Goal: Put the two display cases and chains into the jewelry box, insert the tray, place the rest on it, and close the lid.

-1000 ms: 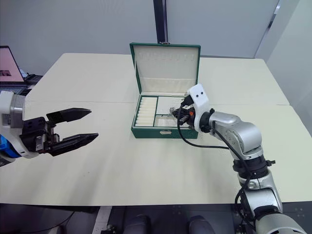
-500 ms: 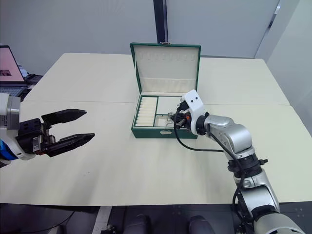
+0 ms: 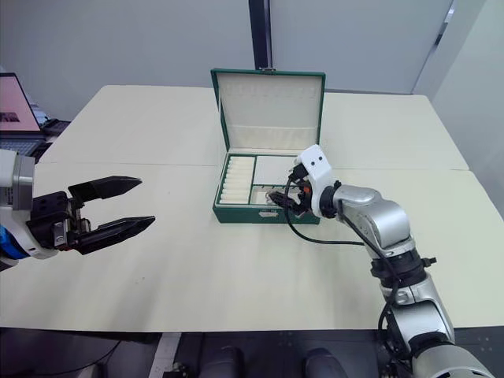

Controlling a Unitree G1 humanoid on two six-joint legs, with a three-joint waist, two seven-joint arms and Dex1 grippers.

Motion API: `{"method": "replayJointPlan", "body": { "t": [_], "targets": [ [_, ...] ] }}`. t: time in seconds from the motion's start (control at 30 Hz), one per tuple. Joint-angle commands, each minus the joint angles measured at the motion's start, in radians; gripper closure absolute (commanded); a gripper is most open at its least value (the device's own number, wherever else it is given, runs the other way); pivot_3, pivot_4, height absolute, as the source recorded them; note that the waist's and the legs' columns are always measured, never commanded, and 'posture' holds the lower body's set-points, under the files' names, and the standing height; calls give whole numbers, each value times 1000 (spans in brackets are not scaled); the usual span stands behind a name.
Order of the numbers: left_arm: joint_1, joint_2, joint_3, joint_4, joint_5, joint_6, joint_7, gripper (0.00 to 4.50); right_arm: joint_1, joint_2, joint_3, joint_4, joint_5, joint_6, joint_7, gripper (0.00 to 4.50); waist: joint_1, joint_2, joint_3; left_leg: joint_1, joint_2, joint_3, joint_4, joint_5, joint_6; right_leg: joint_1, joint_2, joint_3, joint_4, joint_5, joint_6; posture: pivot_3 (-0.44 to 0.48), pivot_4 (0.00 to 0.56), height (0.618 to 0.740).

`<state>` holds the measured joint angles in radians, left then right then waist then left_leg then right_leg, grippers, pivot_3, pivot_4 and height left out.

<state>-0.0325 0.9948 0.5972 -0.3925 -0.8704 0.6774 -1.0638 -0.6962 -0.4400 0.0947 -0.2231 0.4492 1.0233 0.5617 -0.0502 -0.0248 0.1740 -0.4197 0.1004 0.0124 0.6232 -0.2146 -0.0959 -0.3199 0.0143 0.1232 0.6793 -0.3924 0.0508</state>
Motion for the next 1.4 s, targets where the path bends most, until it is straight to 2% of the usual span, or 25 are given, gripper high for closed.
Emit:
{"method": "replayJointPlan", "body": {
  "t": [0.03, 0.17, 0.27, 0.4, 0.53, 0.73, 1.0, 1.03, 1.1, 1.17, 1.27, 1.4],
  "targets": [
    [34, 19, 14, -17, 32, 28, 39, 0, 76, -118, -148, -231, 135, 141, 56, 35, 7, 0, 0, 0, 0, 0, 0, 0, 0, 0, 0, 0, 0, 0, 0, 0, 150, 740],
    [62, 19, -1, -6, 62, 28, 47, 0, 217, -245, -257, -380, 250, 218, 108, 35, 15, -1, 0, 1, 0, 0, 0, 0, 0, 1, 0, 0, -1, 0, 0, 0, 150, 740],
    [90, 18, -1, 13, 49, 16, -25, 0, 366, -329, -361, -473, 336, 251, 160, 35, 15, -1, 1, 1, 0, 0, 0, 0, 0, 1, 0, 1, 0, 0, 0, 0, 150, 740],
    [101, -42, 26, 39, 86, -87, -42, 0, 531, -387, -436, -535, 398, 234, 191, 35, 14, -1, 1, 1, 0, 1, -1, 0, 0, 1, 0, 1, -1, 0, 0, 0, 150, 740],
    [190, -80, 75, 72, 148, -162, -57, 0, 691, -405, -500, -573, 406, 188, 196, 35, 13, -2, 0, 1, 0, 1, -1, 0, 0, 1, 0, 1, -2, 0, 0, 0, 150, 740],
    [217, -80, 96, 119, 145, -191, -80, 0, 775, -404, -532, -593, 429, 139, 174, 35, 15, -3, 0, 2, 0, -1, 0, 0, 1, 0, 0, 0, -1, 0, 0, 0, 150, 740],
    [125, -44, 36, 150, 137, -136, -45, 0, 756, -407, -518, -567, 425, 128, 96, 35, 17, -3, 0, 2, -1, -1, 0, 0, 1, 1, 0, 0, -1, 0, 0, 0, 150, 740],
    [80, -47, 1, 165, 161, -130, -2, 185, 722, -404, -497, -549, 415, 129, 71, 11, 17, -3, 0, 2, -1, -1, 0, 0, 1, 1, 0, 0, -1, 0, 0, 0, 150, 740],
    [-1, -65, -62, 176, 191, -124, 70, 606, 647, -391, -451, -505, 389, 137, 14, 406, 16, -3, 0, 2, -1, -1, 0, 0, 1, 0, 0, 0, 0, 0, 0, 0, 150, 740],
    [-80, -95, -116, 185, 199, -110, 125, 1224, 567, -372, -399, -444, 347, 132, -40, 958, 17, -3, 0, 3, -1, -2, 1, 0, 1, 0, 0, -1, 0, 0, 0, 0, 150, 740],
    [-152, -111, -167, 212, 206, -83, 158, 2232, 495, -361, -346, -388, 311, 117, -66, 2050, 18, -3, 0, 1, -1, -1, 1, 0, 1, 2, 0, 0, 0, 0, 0, 0, 150, 740],
    [-246, -128, -262, 275, 263, -78, 202, 3488, 367, -332, -240, -260, 220, 63, -86, 3044, 16, -3, 0, -1, 0, -2, 1, 0, 0, -1, 1, 0, 0, 0, 0, 0, 150, 740]
  ]
}}
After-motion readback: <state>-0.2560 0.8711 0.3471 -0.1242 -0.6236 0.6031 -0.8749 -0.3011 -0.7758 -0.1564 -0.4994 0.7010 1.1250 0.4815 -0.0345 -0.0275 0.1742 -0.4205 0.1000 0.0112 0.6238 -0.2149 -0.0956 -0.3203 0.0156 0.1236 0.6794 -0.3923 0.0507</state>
